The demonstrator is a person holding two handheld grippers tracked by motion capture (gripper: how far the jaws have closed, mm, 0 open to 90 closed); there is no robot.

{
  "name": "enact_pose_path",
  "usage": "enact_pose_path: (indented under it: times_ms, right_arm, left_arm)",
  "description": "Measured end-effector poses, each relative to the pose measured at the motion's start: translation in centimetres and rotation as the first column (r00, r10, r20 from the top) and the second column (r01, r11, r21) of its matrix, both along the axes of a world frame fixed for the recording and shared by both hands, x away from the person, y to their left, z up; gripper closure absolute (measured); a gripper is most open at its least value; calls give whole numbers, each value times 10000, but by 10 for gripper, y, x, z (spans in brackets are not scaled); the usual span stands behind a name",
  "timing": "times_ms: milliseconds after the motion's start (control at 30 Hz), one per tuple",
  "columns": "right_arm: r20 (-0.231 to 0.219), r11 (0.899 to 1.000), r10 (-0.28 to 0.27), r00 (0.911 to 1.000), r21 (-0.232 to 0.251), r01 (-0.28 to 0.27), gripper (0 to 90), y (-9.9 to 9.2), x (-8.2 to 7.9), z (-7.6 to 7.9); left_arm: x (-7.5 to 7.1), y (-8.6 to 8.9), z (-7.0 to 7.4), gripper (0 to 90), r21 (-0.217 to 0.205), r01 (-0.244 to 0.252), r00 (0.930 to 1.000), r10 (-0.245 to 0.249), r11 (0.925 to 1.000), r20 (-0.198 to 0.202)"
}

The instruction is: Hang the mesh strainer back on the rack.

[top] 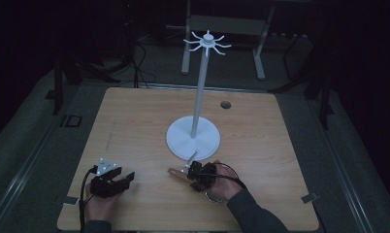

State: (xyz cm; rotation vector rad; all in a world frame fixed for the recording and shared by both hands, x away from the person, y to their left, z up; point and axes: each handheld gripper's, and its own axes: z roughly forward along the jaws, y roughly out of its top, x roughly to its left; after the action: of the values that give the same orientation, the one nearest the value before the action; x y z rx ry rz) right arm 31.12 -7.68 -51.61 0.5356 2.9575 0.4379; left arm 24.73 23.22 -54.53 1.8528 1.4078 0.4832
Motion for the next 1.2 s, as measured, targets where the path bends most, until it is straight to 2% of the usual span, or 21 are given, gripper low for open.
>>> enact_pose_path:
  times_ms: [333, 600, 700, 867, 933, 1067, 1200]
  right_arm:
    - [446, 9957, -473, 9979, 818, 436, 689, -5, 3, 9]
    - [955, 9845, -926, 9911, 1576, 768, 689, -9, 5, 19]
    - [1225, 9790, -1154, 9857, 1821, 920, 689, -12, 6, 22]
    - [1548, 9613, -1698, 9732, 2433, 1290, 689, -19, 8, 30]
    - [1611, 9512, -1974, 9670, 2700, 1492, 689, -21, 8, 34]
    - [1531, 9288, -2281, 9615, 3305, 1677, 688, -26, 9, 40]
    - [1647, 9118, -2604, 9513, 3660, 1862, 689, -31, 11, 44]
  left_arm:
    - [0, 0, 0, 430, -11, -7, 10000, 7, 10000, -2]
    - [0, -1, 0, 430, -32, -18, 10000, 18, 10000, 11]
    - [0, 0, 0, 430, 9, 25, 10000, -25, 10000, -13]
    - [0, 0, 0, 430, 23, 28, 10000, -28, 10000, -5]
    - [0, 0, 0, 430, 26, 23, 10000, -23, 10000, -3]
    - [0, 0, 0, 430, 13, 8, 10000, -8, 10000, 12]
    - [0, 0, 0, 430, 3, 0, 10000, 0, 10000, 11]
